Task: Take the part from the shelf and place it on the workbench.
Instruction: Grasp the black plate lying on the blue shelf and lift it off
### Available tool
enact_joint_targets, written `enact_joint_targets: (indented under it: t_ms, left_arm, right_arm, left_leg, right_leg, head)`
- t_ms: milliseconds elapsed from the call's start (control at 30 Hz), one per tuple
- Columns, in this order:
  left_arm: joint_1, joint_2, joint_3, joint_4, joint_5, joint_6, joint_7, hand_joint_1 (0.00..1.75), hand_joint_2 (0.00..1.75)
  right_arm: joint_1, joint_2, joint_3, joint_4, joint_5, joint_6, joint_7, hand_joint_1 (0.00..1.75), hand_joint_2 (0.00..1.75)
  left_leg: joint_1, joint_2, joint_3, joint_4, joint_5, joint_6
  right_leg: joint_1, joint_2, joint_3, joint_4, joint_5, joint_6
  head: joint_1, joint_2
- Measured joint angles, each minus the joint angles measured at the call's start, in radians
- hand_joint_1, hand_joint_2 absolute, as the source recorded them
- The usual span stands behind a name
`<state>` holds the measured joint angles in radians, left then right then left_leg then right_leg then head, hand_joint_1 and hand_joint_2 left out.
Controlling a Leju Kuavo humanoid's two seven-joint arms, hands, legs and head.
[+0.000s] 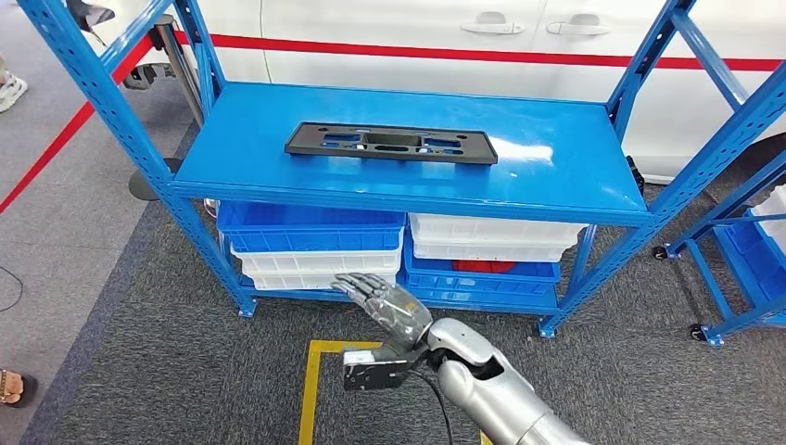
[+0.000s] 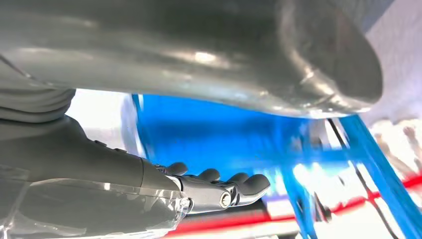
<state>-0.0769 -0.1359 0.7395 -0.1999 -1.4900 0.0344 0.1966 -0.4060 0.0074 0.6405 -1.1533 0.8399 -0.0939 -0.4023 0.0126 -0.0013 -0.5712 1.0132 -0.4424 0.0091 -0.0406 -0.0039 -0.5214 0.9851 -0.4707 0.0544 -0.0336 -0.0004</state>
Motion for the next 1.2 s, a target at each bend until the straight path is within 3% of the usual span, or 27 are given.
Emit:
enact_joint_targets:
  t_ms: [200, 467, 867, 967, 1033, 1100, 1200]
  left_arm:
    - [0.000, 0.000, 0.000, 0.000, 0.000, 0.005, 0.007, 0.00, 0.00]
    - [0.000, -0.003, 0.007, 0.000, 0.018, 0.025, -0.005, 0.00, 0.00]
    - [0.000, -0.004, 0.011, 0.000, 0.006, 0.015, -0.036, 0.00, 0.00]
    - [0.000, -0.004, 0.011, 0.000, 0.011, 0.014, -0.035, 0.00, 0.00]
    - [0.001, -0.004, 0.012, 0.000, 0.015, 0.014, -0.032, 0.00, 0.00]
    - [0.001, -0.004, 0.013, 0.000, 0.017, 0.014, -0.029, 0.00, 0.00]
    - [0.003, -0.005, 0.017, 0.000, 0.019, 0.014, -0.027, 0.00, 0.00]
  right_arm:
    - [-0.165, -0.037, 0.104, -0.086, 0.070, 0.010, 0.073, 0.00, 0.00]
    - [-0.340, -0.042, 0.251, -0.094, 0.312, -0.081, 0.175, 0.00, 0.00]
    - [-0.404, -0.035, 0.372, -0.045, 0.421, -0.184, 0.213, 0.00, 0.00]
    - [-0.404, -0.022, 0.391, -0.019, 0.416, -0.198, 0.212, 0.00, 0.00]
    - [-0.404, -0.015, 0.401, -0.008, 0.415, -0.204, 0.212, 0.00, 0.00]
    - [-0.405, -0.011, 0.410, -0.001, 0.413, -0.208, 0.210, 0.00, 0.00]
    - [-0.406, -0.007, 0.421, 0.006, 0.410, -0.211, 0.205, 0.00, 0.00]
  left_leg:
    - [0.000, 0.000, 0.000, 0.000, 0.000, 0.000]
    - [0.000, 0.000, -0.001, 0.000, 0.000, 0.000]
    - [-0.007, -0.001, -0.004, 0.004, -0.002, 0.002]
    - [-0.010, -0.001, -0.007, 0.005, -0.004, 0.008]
    - [-0.008, -0.003, -0.005, -0.001, -0.008, 0.017]
    - [-0.005, -0.005, 0.007, -0.009, -0.016, 0.031]
    - [-0.008, -0.006, 0.025, -0.011, -0.026, 0.040]
  right_leg:
    - [0.000, 0.000, 0.000, 0.001, 0.000, 0.000]
    - [0.000, 0.000, -0.001, 0.001, 0.000, 0.000]
    - [-0.003, -0.001, -0.001, -0.002, 0.002, 0.003]
    - [-0.005, -0.001, -0.001, -0.002, 0.005, 0.010]
    - [-0.007, -0.001, -0.004, 0.008, 0.009, 0.018]
    - [-0.009, 0.000, -0.033, 0.057, -0.002, 0.017]
    - [-0.001, 0.002, -0.158, 0.240, -0.057, 0.005]
  head:
    - [0.000, 0.000]
    - [0.000, 0.000]
    - [0.000, 0.000]
    - [0.000, 0.000]
    - [0.000, 0.000]
    - [0.000, 0.000]
    - [0.000, 0.000]
